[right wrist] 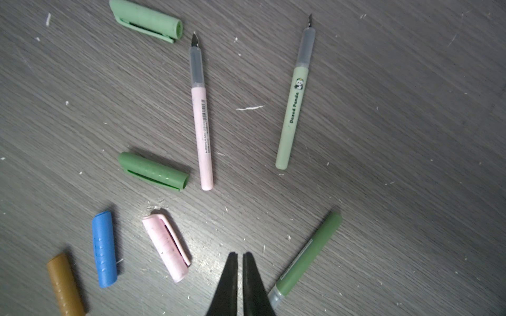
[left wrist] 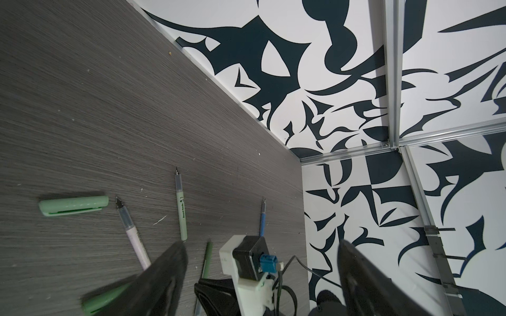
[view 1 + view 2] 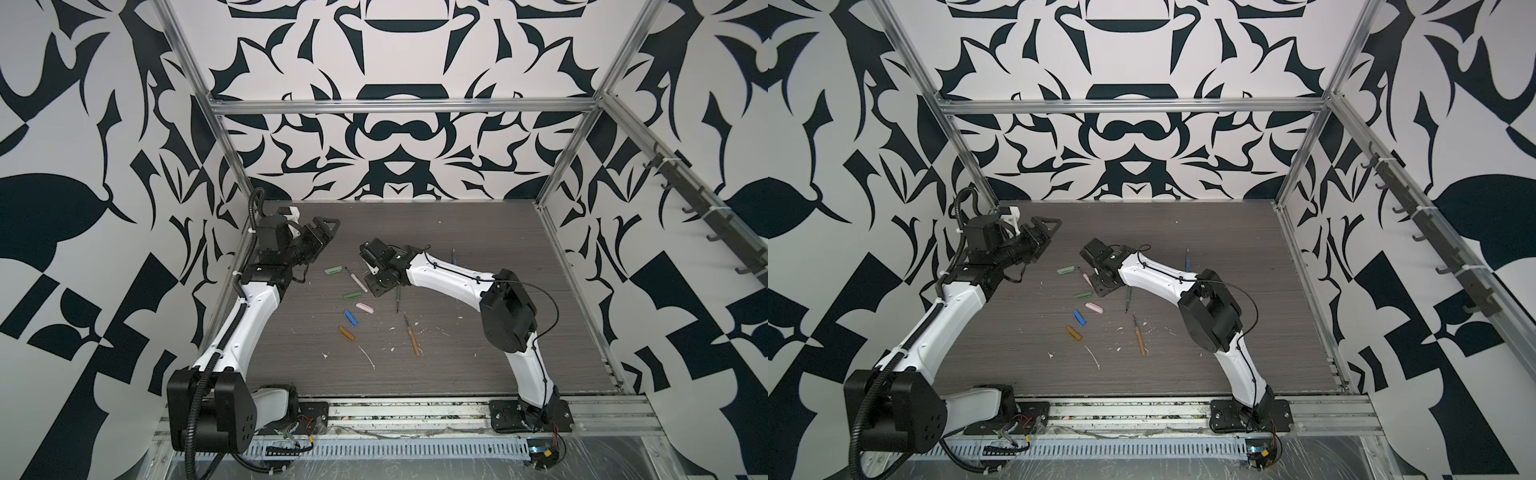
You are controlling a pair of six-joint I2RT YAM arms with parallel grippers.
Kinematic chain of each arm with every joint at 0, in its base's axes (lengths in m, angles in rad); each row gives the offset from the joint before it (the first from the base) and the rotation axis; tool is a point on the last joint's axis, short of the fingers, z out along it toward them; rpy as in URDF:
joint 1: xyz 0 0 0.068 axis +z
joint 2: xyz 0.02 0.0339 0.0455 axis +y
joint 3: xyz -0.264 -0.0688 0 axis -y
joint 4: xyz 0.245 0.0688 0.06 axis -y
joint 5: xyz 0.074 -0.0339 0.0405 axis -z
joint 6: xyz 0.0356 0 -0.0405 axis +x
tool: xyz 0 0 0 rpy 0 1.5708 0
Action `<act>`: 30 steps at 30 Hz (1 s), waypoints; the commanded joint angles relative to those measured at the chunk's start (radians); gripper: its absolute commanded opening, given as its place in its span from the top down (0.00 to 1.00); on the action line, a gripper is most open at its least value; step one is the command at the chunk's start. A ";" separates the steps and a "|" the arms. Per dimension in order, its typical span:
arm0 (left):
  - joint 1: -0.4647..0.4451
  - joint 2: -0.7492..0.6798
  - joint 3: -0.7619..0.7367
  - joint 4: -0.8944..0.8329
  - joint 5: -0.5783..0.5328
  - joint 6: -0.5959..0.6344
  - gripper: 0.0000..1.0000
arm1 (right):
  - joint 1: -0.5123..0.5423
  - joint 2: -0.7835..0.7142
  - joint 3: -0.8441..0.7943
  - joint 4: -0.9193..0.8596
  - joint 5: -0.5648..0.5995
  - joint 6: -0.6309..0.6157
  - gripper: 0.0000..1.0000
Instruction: Insert the pens into the pen caps
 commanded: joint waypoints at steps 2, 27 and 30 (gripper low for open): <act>0.013 0.007 0.001 0.003 -0.001 0.002 0.12 | 0.002 -0.033 0.029 -0.029 0.052 0.024 0.89; 0.022 0.051 -0.004 0.019 0.029 -0.020 0.11 | 0.002 -0.054 -0.003 -0.042 0.152 0.068 0.88; 0.025 0.053 -0.004 0.021 0.032 -0.023 0.11 | 0.002 -0.052 -0.002 -0.040 0.151 0.067 0.88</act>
